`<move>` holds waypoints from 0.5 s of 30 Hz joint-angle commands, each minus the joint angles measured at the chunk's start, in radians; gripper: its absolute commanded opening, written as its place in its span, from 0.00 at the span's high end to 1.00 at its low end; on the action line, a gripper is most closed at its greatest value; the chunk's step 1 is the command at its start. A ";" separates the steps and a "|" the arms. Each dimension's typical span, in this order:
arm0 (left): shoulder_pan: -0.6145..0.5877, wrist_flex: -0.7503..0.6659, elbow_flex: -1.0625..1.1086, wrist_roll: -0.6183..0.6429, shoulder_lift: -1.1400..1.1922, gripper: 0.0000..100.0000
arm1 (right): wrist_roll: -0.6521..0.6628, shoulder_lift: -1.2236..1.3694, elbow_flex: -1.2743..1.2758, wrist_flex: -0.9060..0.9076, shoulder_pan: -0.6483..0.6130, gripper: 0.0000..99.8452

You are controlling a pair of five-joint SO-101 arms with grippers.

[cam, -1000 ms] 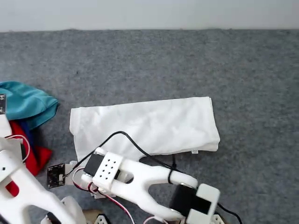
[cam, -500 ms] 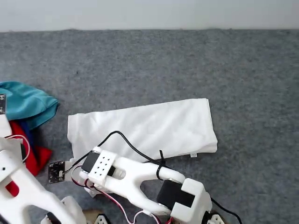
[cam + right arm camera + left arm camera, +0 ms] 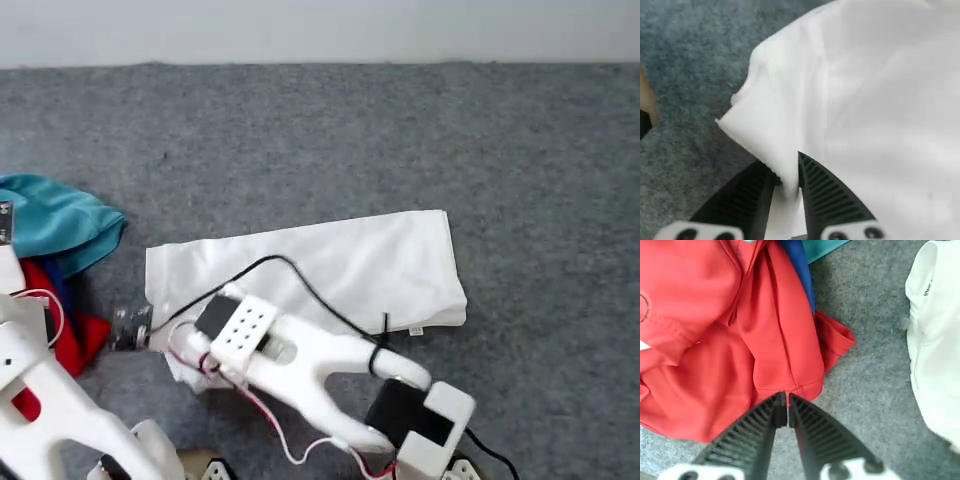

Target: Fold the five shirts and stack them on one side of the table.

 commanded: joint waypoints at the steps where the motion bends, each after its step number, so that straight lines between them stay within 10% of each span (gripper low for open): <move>1: -0.002 -0.014 -0.004 0.008 -0.023 0.99 | 0.038 -0.047 -0.083 0.016 0.064 0.99; 15: -0.002 -0.014 -0.004 0.008 -0.023 0.99 | 0.086 0.321 -0.543 0.113 0.206 0.87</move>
